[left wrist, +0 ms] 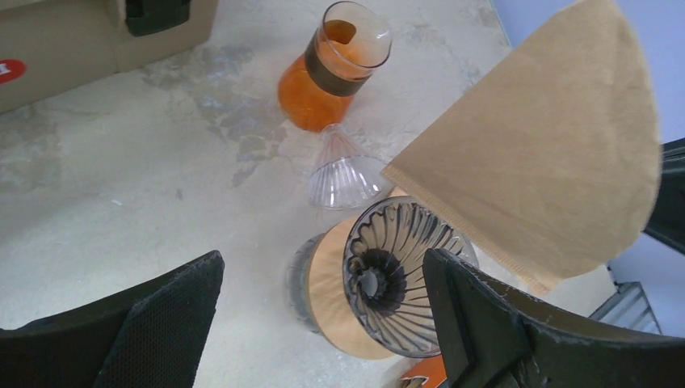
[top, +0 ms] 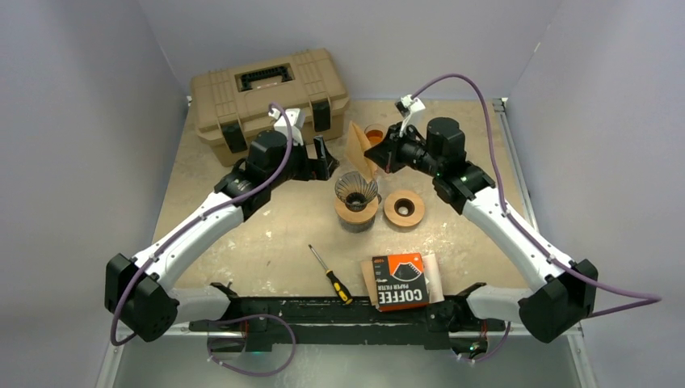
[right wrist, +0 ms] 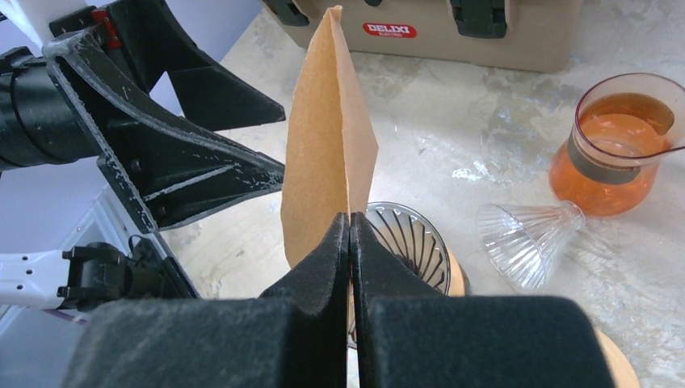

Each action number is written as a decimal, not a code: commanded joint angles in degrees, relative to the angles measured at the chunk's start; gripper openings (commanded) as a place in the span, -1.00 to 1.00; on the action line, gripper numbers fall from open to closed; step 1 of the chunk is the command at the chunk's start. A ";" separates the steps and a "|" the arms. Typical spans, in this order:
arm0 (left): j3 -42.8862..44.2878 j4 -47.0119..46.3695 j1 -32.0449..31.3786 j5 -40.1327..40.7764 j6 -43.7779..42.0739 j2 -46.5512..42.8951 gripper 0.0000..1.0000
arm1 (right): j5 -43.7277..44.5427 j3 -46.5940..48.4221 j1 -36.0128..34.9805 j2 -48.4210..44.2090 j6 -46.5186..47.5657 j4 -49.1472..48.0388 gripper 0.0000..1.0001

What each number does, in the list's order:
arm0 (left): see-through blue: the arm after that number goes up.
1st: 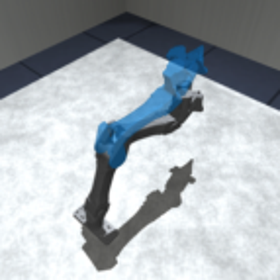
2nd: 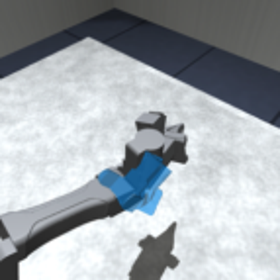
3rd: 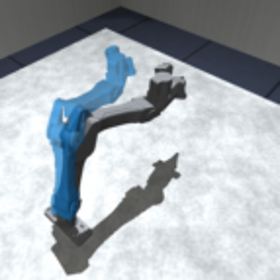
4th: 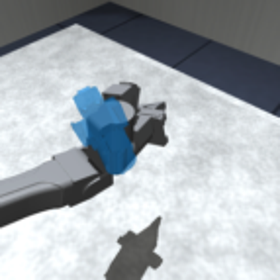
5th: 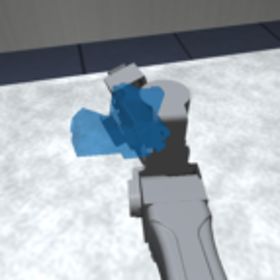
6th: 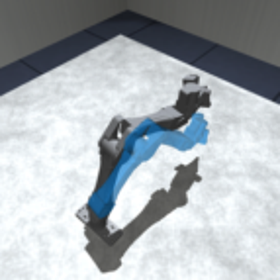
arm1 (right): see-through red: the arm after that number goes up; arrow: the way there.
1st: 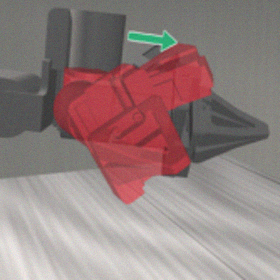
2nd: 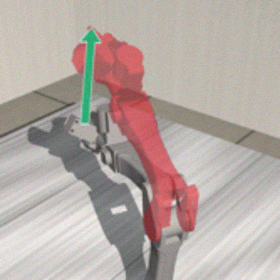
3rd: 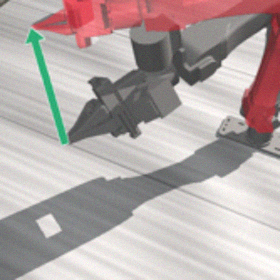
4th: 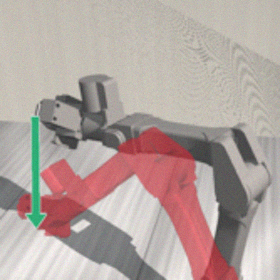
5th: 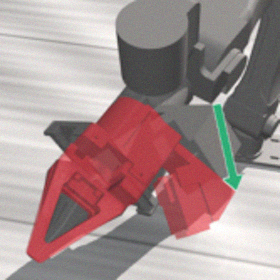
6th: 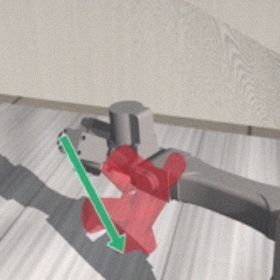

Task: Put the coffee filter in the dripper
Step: Place the coffee filter in the coffee dripper.

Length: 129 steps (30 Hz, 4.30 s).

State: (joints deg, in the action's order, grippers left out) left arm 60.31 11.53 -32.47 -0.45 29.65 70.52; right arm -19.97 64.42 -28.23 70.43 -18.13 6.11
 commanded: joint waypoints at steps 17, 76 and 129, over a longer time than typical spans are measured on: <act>7.70 -3.46 -4.29 -0.58 3.58 5.21 0.73 | 2.42 10.47 -0.42 4.62 1.27 20.54 -1.00; 16.19 10.48 -9.02 5.94 -2.51 10.96 0.41 | 3.44 8.42 -2.64 9.69 -3.08 18.17 -1.00; 16.68 10.06 -11.39 6.72 -2.30 14.95 -1.00 | 12.69 7.95 -2.56 10.24 -2.79 17.48 -0.42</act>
State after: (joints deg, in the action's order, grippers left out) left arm 74.15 21.52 -43.68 6.63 28.86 85.27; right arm -6.72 71.22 -31.05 81.28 -22.04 23.99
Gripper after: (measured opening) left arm 0.003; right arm 0.261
